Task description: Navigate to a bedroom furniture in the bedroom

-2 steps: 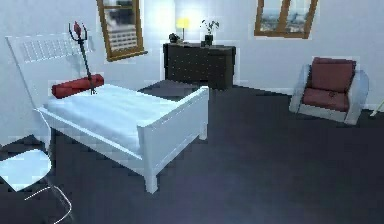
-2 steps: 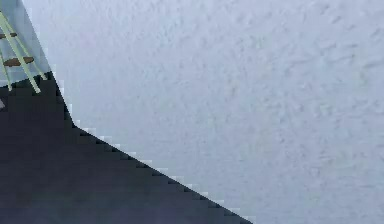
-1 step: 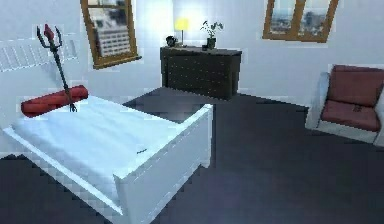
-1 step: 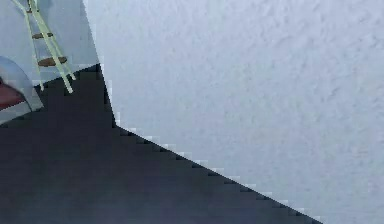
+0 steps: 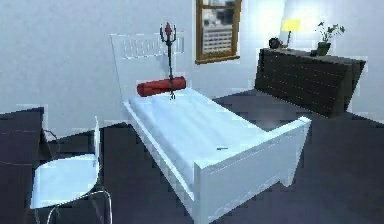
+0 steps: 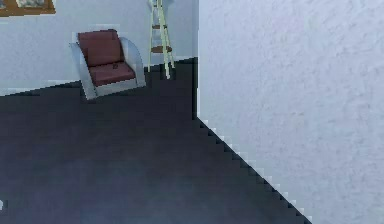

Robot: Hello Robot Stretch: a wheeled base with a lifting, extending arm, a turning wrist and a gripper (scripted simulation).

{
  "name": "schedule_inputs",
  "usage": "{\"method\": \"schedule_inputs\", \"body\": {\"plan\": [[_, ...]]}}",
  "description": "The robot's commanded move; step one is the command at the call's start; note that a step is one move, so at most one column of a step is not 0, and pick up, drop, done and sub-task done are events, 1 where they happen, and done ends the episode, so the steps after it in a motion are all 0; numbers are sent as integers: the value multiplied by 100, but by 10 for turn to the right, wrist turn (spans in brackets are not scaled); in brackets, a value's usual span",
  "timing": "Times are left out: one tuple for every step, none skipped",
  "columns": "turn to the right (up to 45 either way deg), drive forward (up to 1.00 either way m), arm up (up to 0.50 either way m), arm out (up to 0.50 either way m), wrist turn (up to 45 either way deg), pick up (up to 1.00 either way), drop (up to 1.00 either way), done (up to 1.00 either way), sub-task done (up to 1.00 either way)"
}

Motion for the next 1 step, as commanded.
{"method": "schedule_inputs", "body": {"plan": [[0,0,0,0,0,0,0,100,0]]}}
